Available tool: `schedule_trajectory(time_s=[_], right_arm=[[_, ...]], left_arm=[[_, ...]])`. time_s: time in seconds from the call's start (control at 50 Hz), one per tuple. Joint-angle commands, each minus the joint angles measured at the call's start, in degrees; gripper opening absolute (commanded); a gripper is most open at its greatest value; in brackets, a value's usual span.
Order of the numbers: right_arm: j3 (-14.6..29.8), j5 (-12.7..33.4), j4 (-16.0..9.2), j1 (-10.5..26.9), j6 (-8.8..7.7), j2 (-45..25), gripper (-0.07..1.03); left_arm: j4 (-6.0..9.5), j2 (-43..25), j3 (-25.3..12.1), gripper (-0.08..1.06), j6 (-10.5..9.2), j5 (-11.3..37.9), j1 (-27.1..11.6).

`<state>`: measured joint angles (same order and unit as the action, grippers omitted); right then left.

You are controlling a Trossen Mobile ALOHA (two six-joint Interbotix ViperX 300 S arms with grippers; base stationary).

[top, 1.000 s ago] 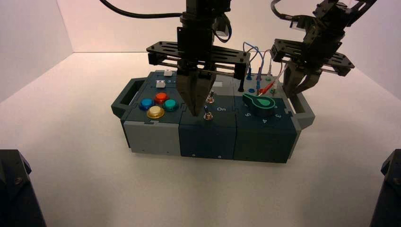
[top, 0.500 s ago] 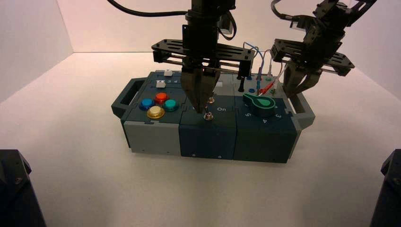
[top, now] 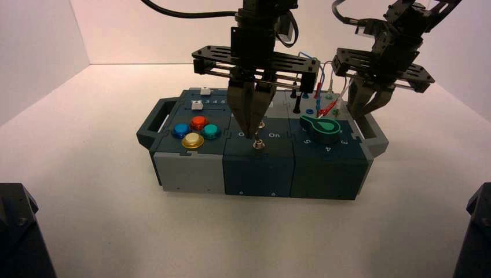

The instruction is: Flip the bottom switch on with the left gripper.

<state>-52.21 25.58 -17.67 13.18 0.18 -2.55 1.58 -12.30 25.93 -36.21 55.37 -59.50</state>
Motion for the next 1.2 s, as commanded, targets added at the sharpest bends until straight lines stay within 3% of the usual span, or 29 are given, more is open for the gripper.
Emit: schedule_trajectory(time_s=[0.02, 0.22, 0.48, 0.62, 0.68, 0.82, 1.06, 1.2], right_arm=[[-0.79, 0.00, 0.88, 0.26, -1.93, -3.78, -0.02], [-0.70, 0.00, 0.88, 0.26, -1.93, -3.87, -0.02], [-0.26, 0.62, 0.88, 0.79, -2.02, -4.39, -0.03], [-0.26, 0.70, 1.05, 0.88, -2.02, -4.57, -0.03], [-0.26, 0.70, 0.97, 0.88, -2.02, -4.57, -0.02], [-0.18, 0.70, 1.05, 0.88, -2.02, -4.57, -0.03], [0.09, 0.88, 1.05, 0.88, -2.02, -4.83, -0.02], [0.18, 0.97, 1.05, 0.88, -2.02, -4.92, -0.02]], left_arm=[[0.79, 0.44, -1.93, -0.03, 0.00, -0.44, -1.85], [1.05, -0.35, -2.55, -0.03, -0.44, -0.53, -2.81], [1.14, -2.99, -6.86, -0.03, -0.18, 0.97, -3.87], [0.97, -2.72, -6.68, -0.03, -0.18, 0.97, -3.96], [-0.26, -0.70, -4.75, -0.03, -1.05, 0.88, -3.96], [-1.41, 2.46, -1.05, -0.03, -3.16, -0.62, -3.96], [-1.41, 7.38, 6.50, -0.03, -5.01, -3.60, -3.52], [-1.41, 9.05, 9.05, -0.03, -5.89, -5.54, -3.52]])
